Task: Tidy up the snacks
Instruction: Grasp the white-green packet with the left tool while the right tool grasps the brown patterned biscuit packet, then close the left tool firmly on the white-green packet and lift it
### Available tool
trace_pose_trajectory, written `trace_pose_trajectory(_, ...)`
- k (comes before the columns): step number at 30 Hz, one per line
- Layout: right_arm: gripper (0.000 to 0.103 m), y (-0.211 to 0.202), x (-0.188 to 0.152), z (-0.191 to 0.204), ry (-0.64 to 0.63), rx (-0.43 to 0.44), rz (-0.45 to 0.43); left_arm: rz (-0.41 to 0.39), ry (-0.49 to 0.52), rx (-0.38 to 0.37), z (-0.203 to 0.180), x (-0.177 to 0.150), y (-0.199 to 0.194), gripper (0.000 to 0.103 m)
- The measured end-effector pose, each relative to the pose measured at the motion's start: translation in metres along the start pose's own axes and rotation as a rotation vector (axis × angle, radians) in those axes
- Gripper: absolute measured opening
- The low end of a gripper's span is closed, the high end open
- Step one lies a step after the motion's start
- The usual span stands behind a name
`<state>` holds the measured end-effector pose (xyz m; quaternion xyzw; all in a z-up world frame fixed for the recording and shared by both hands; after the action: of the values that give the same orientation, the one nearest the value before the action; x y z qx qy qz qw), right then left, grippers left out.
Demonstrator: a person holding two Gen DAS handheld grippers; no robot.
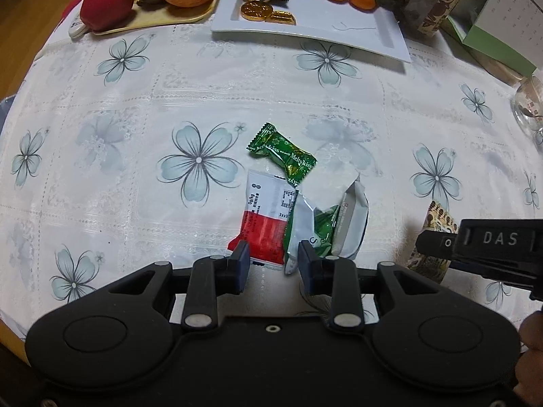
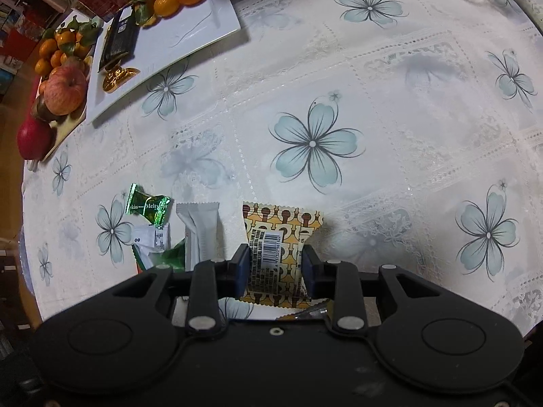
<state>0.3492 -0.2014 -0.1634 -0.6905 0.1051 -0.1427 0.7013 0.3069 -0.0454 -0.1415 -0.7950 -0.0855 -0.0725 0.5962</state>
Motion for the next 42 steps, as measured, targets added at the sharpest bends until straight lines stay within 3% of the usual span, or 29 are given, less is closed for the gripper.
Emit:
trace_pose_trajectory(10, 0.033, -0.018, -0.009, 0.002, -0.039, 0.039, -0.014, 0.031, 0.007, 0.007, -0.016, 0.001, 0.024, 0.042)
trace_pose_trajectory(15, 0.033, -0.025, -0.01, 0.003, -0.072, 0.02, -0.051, 0.001, 0.011, -0.001, -0.022, 0.007, 0.023, 0.042)
trace_pose_trajectory(17, 0.033, -0.027, -0.01, 0.003, -0.078, 0.024, -0.058, -0.022, 0.026, 0.017, -0.022, 0.01, 0.021, 0.037)
trace_pose_trajectory(19, 0.033, -0.029, -0.009, 0.003, -0.08, 0.031, -0.056, -0.036, 0.045, 0.019, -0.024, 0.012, 0.02, 0.025)
trace_pose_trajectory(25, 0.033, -0.031, -0.009, -0.001, -0.065, 0.04, -0.053, -0.05, 0.029, -0.048, -0.026, 0.013, 0.01, 0.019)
trace_pose_trajectory(32, 0.033, -0.031, -0.008, -0.006, -0.044, 0.033, -0.046, -0.064, -0.016, -0.095, -0.02, 0.015, -0.002, 0.018)
trace_pose_trajectory(38, 0.033, -0.032, -0.01, -0.002, -0.059, 0.026, -0.052, -0.046, -0.023, -0.063, -0.02, 0.016, 0.01, 0.02)
trace_pose_trajectory(42, 0.033, -0.03, -0.011, -0.002, -0.067, 0.019, -0.049, -0.048, -0.035, -0.026, -0.018, 0.016, 0.018, 0.028)
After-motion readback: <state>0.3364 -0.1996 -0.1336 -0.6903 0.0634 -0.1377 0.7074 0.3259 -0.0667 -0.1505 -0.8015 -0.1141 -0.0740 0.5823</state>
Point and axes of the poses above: each gripper's, at about its wrist camera, not at the fingertips, and y roughly the way its jaws point, z to its left, x to its top, the point moved 10 cm from there along y, roughly the way its jaws point, and after that the axes turned 12 degrees about -x, right-handed, at the moved point
